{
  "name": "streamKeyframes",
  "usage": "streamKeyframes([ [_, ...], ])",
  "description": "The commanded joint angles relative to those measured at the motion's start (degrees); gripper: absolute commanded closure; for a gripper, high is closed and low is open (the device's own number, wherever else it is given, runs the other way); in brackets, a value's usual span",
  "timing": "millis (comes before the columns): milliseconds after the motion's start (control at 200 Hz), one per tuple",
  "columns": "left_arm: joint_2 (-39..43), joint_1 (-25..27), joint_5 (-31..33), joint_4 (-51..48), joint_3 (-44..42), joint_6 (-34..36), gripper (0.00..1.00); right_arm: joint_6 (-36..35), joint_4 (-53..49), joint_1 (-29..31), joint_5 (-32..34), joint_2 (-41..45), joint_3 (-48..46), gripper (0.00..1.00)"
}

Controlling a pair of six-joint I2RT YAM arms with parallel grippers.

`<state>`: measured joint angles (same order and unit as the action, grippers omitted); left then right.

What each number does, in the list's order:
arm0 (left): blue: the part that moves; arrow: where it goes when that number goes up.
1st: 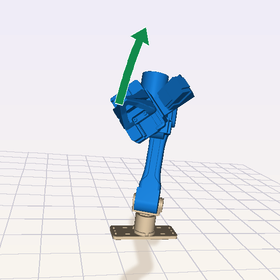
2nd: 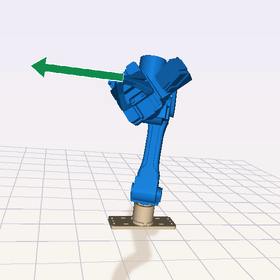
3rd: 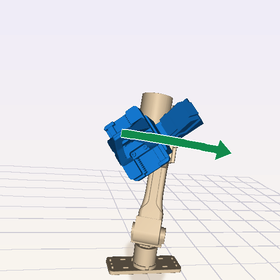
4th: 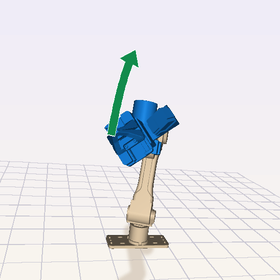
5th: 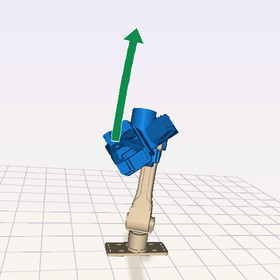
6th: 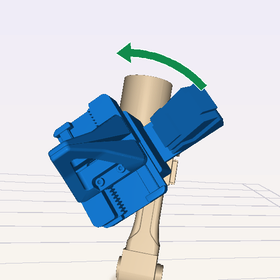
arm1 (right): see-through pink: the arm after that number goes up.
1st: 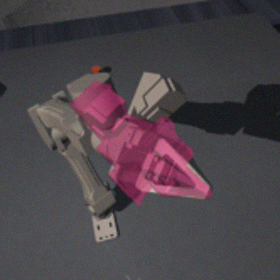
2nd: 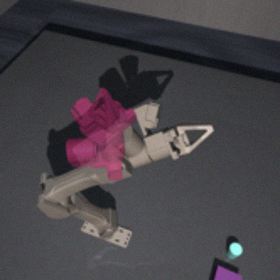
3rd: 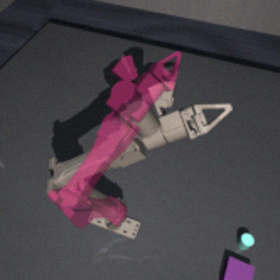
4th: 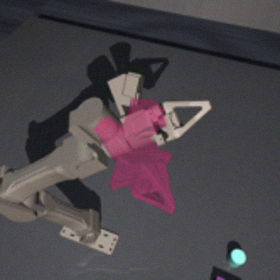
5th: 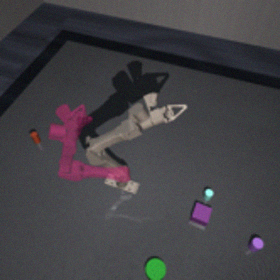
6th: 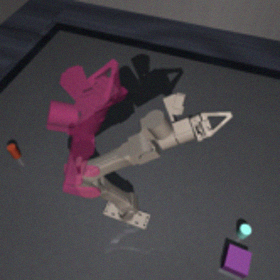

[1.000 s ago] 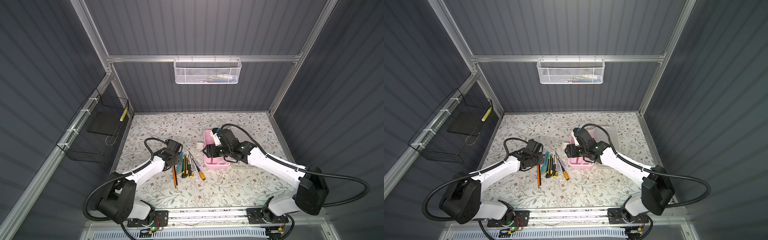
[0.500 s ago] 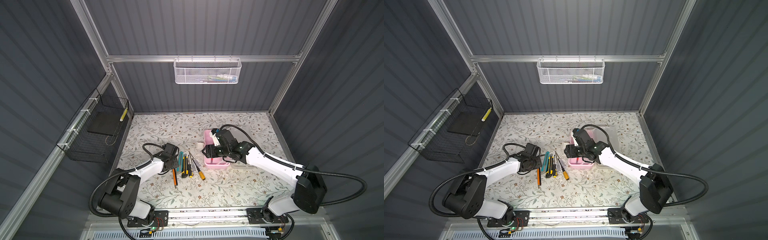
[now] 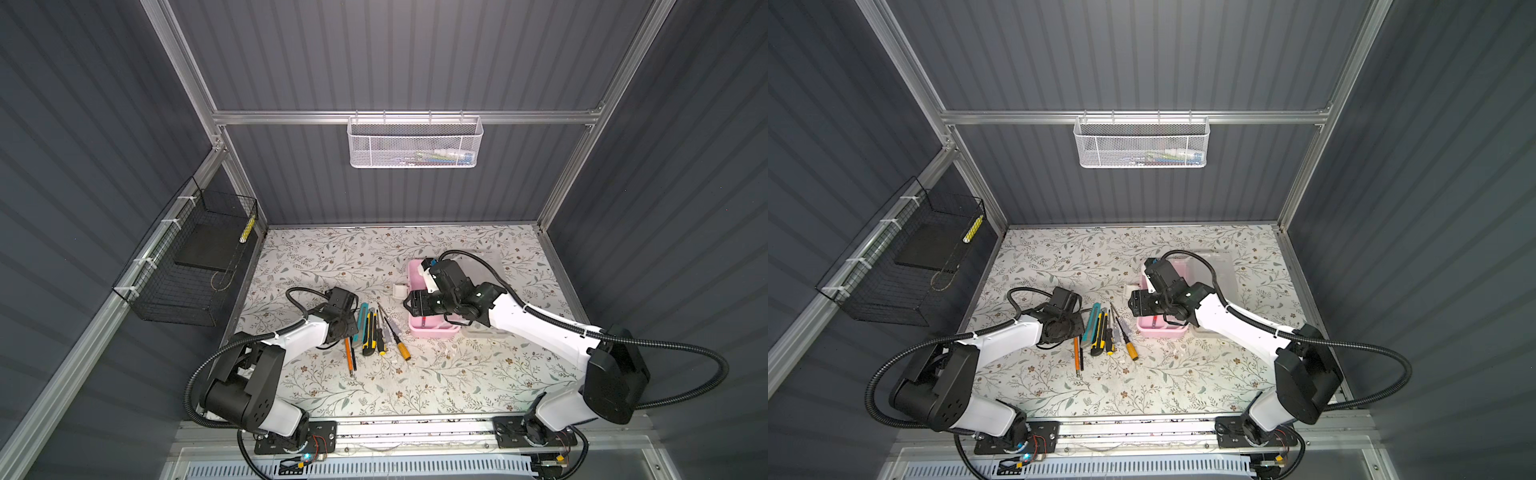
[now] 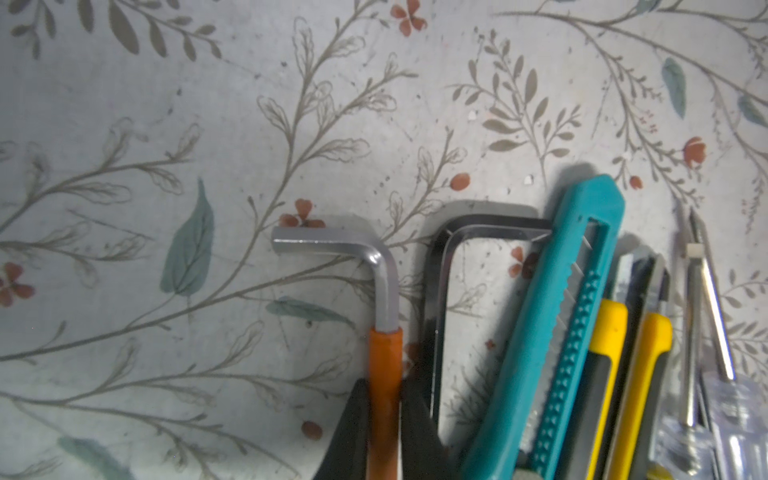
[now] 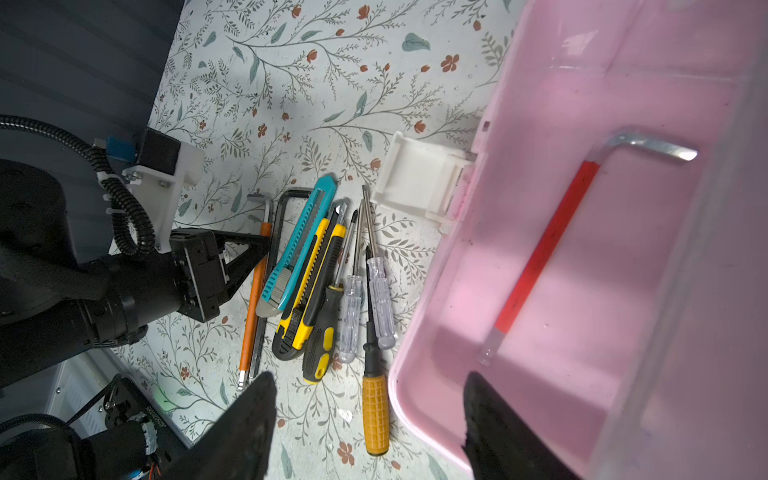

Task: Pack the tool kit
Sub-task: 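Move the left gripper back over the orange-handled hex key, then close the left gripper on the orange-handled hex key, then carry the orange-handled hex key over the pink box and lower it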

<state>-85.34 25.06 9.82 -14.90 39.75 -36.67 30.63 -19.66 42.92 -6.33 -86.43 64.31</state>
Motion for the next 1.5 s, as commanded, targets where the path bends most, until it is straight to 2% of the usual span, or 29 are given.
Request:
streamKeyframes([
  [0,-1.5,-0.3,-0.6,-1.3,-1.3,-0.5,0.86,0.0,0.8,0.1,0.2,-0.5,0.9,0.28],
  [110,-1.4,-0.3,-0.1,-1.8,-1.0,-0.3,0.9,0.1,1.2,0.0,0.2,-0.7,0.7,0.28],
  [270,-0.9,-0.3,1.1,-2.8,-0.2,0.5,1.0,0.4,1.9,0.0,0.3,-0.9,0.4,0.27],
  [445,1.1,-0.3,3.7,-4.8,1.6,1.3,1.0,0.8,3.1,-0.4,0.3,-0.6,-0.3,0.27],
  [660,7.8,-0.3,6.9,-9.5,7.5,2.9,1.0,3.3,6.7,-3.2,-2.9,1.6,-3.0,0.27],
  [820,11.6,-0.3,3.0,-7.8,11.3,2.6,1.0,3.9,7.4,-5.1,-3.1,3.7,-4.1,0.27],
  [915,12.0,-0.3,-3.0,-2.5,12.4,1.1,1.0,4.9,8.6,-7.3,-4.4,5.4,-5.5,0.27],
  [1040,8.2,1.2,-10.7,5.2,15.7,-1.5,1.0,5.9,10.0,-10.7,-5.8,7.9,-7.3,0.27],
  [1291,-6.8,10.3,-12.9,11.2,29.2,-0.1,1.0,4.2,8.4,-13.4,-3.9,11.0,-7.7,0.27],
  [1491,-17.7,13.5,-15.2,13.6,37.3,-0.4,1.0,4.1,8.5,-14.4,-2.4,13.4,-9.6,0.27],
])
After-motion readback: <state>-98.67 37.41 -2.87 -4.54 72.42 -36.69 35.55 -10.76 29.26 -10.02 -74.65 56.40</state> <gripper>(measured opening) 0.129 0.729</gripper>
